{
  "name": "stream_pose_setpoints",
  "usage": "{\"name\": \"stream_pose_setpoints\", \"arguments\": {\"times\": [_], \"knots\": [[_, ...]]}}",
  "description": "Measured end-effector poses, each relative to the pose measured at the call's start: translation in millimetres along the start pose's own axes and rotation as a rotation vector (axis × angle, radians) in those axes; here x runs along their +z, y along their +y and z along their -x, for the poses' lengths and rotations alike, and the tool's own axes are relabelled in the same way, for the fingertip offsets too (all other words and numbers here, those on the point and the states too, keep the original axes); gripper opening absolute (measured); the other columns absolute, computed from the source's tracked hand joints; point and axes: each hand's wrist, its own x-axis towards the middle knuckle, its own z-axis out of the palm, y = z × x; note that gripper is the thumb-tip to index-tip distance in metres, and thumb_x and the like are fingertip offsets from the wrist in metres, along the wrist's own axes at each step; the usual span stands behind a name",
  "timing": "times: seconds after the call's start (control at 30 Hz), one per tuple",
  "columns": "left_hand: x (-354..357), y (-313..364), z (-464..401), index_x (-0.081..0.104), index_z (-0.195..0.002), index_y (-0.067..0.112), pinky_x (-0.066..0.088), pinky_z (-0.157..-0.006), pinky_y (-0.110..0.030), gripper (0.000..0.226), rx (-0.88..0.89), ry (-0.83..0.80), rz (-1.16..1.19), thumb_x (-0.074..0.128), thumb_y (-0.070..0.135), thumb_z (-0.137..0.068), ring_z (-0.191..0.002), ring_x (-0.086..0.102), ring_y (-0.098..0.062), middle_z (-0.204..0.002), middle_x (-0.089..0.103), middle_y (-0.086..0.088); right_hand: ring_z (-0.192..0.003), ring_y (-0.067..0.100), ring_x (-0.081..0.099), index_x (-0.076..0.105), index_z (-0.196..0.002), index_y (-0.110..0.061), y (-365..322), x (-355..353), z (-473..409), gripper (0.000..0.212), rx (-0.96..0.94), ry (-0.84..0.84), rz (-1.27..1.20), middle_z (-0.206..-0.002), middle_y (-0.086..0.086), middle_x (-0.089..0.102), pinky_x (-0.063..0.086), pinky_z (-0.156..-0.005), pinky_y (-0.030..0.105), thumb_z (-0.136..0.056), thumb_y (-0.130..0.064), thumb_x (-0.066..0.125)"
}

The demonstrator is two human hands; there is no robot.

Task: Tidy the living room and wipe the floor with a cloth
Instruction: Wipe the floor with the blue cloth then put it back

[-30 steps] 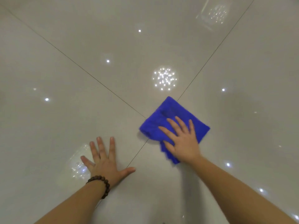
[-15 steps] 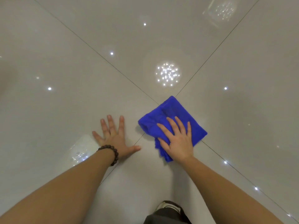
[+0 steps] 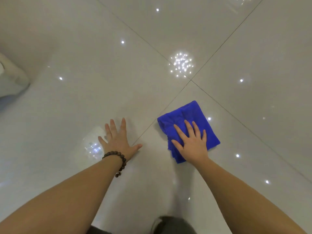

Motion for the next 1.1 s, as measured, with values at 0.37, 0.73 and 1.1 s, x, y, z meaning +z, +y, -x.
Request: {"name": "stream_pose_setpoints", "arguments": {"times": [0.37, 0.73, 1.1], "knots": [[34, -34, -26, -0.043, -0.137, 0.025, -0.01, -0.106, -0.071, 0.135, -0.131, 0.027, 0.088, 0.022, 0.103, -0.048, -0.134, -0.042, -0.032, -0.144, -0.047, -0.012, -0.146, 0.028, -0.01, 0.0, -0.144, -0.053, -1, -10, -94, 0.069, 0.071, 0.268, 0.065, -0.16, -0.005, -0.003, -0.007, -0.107, 0.069, -0.082, -0.08, 0.013], [22, -66, -24, -0.04, -0.138, 0.03, -0.008, -0.107, -0.068, 0.134, -0.167, 0.12, 0.194, 0.038, 0.098, -0.053, -0.138, -0.037, -0.028, -0.147, -0.044, -0.006, -0.143, 0.032, 0.022, 0.037, -0.143, -0.04, -50, 37, -19, 0.055, -0.308, 0.306, 0.08, -0.152, 0.003, 0.034, 0.012, -0.108, 0.069, -0.09, -0.057, 0.033], [25, -84, -42, -0.047, -0.133, 0.027, -0.012, -0.104, -0.07, 0.152, -0.189, 0.023, 0.217, 0.046, 0.1, -0.036, -0.132, -0.045, -0.032, -0.141, -0.051, -0.011, -0.146, 0.028, 0.001, 0.013, -0.146, -0.047, -127, -27, -153, 0.057, -0.279, 0.333, 0.129, -0.159, -0.003, 0.011, -0.004, -0.11, 0.066, -0.092, -0.065, 0.016]]}}
